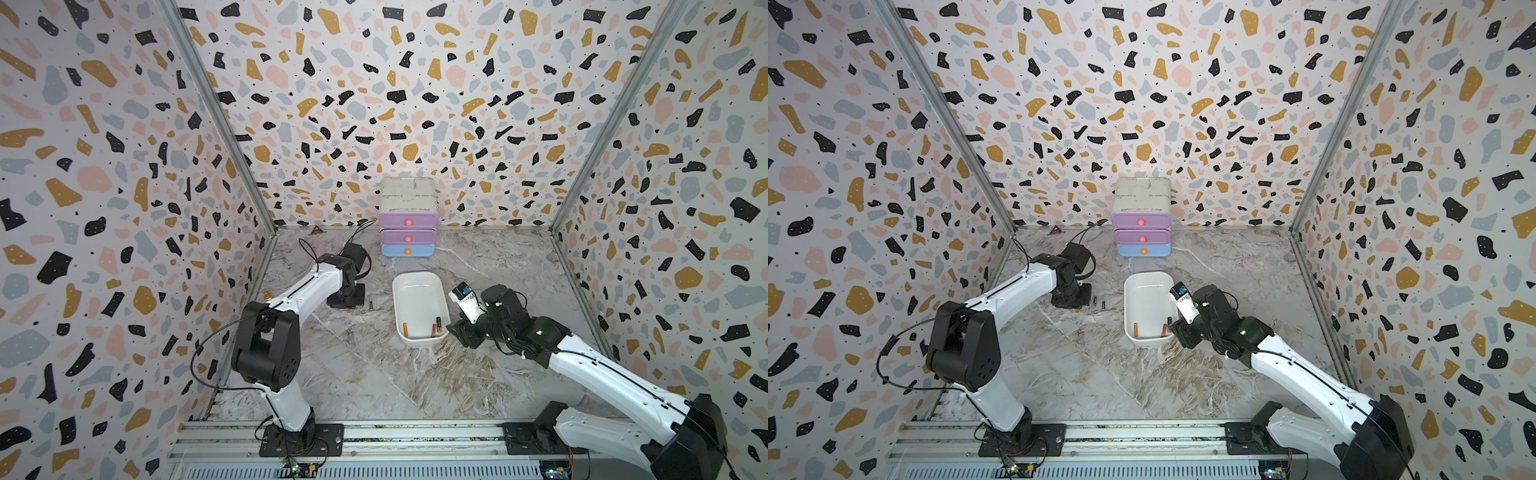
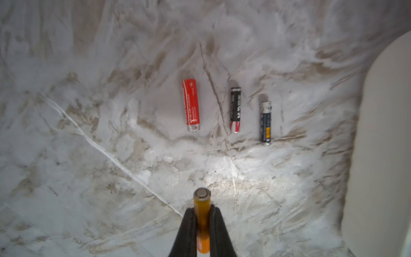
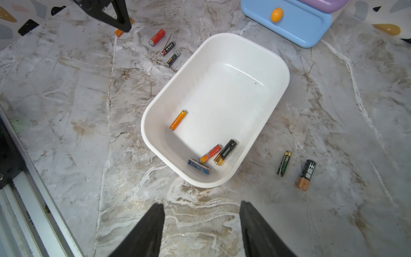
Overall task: Take the batteries out of the storage box
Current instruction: Place the battery at the center of the board.
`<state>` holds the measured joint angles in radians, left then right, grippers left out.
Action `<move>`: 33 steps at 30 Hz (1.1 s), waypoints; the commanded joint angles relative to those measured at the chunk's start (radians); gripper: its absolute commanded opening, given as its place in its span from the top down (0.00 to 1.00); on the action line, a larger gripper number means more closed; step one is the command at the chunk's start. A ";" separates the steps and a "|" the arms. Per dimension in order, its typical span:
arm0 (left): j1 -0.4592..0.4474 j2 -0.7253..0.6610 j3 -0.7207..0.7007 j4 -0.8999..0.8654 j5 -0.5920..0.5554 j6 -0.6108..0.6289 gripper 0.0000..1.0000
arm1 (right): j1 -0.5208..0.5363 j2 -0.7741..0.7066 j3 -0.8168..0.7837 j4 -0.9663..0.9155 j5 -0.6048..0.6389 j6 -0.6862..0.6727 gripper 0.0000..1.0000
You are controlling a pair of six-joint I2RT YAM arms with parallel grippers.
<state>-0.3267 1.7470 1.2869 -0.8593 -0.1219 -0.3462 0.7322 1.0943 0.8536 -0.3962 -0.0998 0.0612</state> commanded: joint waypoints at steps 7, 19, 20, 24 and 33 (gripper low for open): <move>0.005 0.061 -0.061 0.090 -0.008 -0.035 0.96 | 0.021 0.142 0.159 -0.154 0.122 -0.040 0.38; 0.005 0.095 -0.086 0.118 0.011 -0.045 0.85 | 0.050 0.493 0.450 -0.413 0.160 -0.033 0.40; 0.005 0.097 -0.086 0.120 0.011 -0.046 0.84 | 0.049 0.517 0.474 -0.425 0.153 -0.031 0.41; 0.005 0.107 -0.087 0.128 0.029 -0.050 0.74 | 0.061 0.633 0.584 -0.477 0.103 -0.052 0.43; 0.005 0.048 -0.081 0.114 0.058 -0.062 0.65 | 0.067 0.791 0.677 -0.512 0.022 -0.188 0.45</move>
<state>-0.3264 1.8454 1.2087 -0.7341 -0.0818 -0.3931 0.7933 1.8645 1.4872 -0.8463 -0.0383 -0.0582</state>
